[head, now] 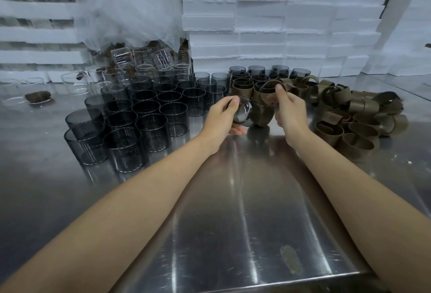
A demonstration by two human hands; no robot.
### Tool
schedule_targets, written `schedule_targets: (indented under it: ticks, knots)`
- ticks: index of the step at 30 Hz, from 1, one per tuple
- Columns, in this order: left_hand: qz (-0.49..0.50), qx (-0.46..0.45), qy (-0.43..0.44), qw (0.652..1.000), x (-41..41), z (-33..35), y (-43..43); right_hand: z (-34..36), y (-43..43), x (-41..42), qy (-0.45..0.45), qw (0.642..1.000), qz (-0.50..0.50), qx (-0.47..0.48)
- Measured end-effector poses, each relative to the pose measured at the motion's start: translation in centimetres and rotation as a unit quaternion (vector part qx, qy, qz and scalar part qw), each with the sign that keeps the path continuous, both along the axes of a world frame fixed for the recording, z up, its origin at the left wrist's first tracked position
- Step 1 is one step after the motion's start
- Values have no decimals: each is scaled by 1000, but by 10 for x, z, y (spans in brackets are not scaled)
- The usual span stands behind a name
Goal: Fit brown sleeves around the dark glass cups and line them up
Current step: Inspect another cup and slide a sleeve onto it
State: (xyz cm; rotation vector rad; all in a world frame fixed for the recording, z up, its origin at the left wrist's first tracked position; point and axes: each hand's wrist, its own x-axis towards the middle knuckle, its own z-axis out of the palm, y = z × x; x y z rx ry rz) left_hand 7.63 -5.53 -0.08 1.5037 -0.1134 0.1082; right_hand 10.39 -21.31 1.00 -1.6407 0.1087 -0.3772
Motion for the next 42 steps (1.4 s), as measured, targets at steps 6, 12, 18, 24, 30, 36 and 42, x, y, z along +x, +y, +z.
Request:
schedule_targets:
  ticks: [6, 12, 18, 24, 30, 36, 42]
  knots:
    - [3, 6, -7, 1000, -2, 0, -1, 4, 6, -2, -22, 999, -16, 17]
    - [12, -24, 13, 1000, 1, 0, 0, 8, 9, -6, -76, 997, 12, 12]
    - [0, -12, -1, 1000, 1, -3, 1, 7, 10, -4, -97, 994, 35, 38]
    - [0, -34, -12, 999, 0, -5, 1, 9, 11, -9, -110, 990, 72, 40]
    - [25, -80, 29, 996, -2, 2, -1, 1, 17, -15, -152, 974, 110, -125]
    - [34, -78, 42, 996, -5, 6, 0, 0, 17, -16, -198, 956, 94, -197]
    - [21, -48, -5, 999, -10, 7, 2, 1, 17, -19, -248, 941, 110, -201]
